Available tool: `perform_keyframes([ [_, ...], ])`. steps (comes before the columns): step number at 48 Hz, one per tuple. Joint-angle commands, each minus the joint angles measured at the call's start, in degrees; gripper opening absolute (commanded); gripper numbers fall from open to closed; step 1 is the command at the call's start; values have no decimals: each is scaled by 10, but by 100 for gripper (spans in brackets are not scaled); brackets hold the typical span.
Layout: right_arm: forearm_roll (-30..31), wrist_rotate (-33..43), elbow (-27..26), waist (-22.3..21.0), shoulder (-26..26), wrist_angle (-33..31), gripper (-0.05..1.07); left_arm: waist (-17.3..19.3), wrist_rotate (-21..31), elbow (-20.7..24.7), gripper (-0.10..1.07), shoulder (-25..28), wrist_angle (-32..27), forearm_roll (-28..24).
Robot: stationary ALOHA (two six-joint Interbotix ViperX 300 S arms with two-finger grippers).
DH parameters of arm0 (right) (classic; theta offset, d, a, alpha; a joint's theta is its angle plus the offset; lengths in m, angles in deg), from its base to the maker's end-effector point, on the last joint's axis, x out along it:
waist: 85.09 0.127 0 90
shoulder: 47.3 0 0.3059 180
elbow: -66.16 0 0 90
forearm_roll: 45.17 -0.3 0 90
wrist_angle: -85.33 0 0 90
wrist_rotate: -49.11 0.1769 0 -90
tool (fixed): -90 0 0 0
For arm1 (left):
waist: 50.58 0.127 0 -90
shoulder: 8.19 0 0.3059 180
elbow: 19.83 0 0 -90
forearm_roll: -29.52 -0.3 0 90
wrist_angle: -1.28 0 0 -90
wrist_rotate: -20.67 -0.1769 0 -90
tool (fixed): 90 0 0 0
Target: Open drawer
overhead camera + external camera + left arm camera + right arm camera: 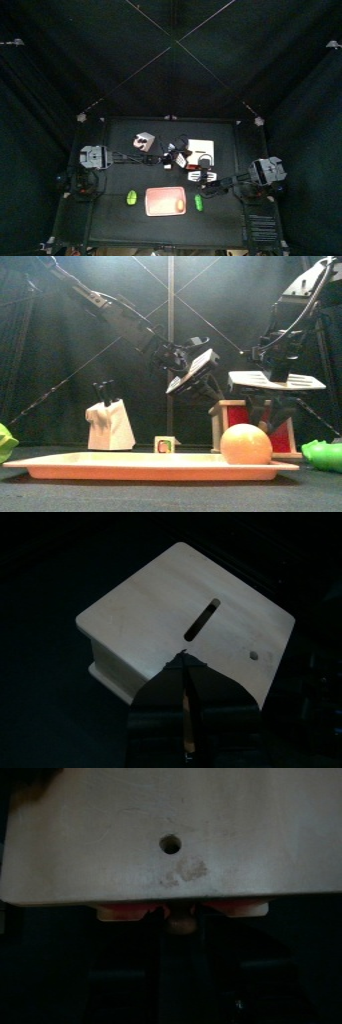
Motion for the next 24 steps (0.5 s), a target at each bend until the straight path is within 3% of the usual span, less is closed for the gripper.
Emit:
perform_keyframes([
  [1, -2, 1, -4, -2, 15, 1, 37, 10, 0, 4, 30, -4, 2, 3],
  [14, -9, -10, -4, 11, 32, 4, 37, 11, 0, 5, 30, -5, 2, 2],
  [24, -37, -61, -10, 21, 37, 33, 36, 11, 0, 5, 30, -3, 1, 2],
])
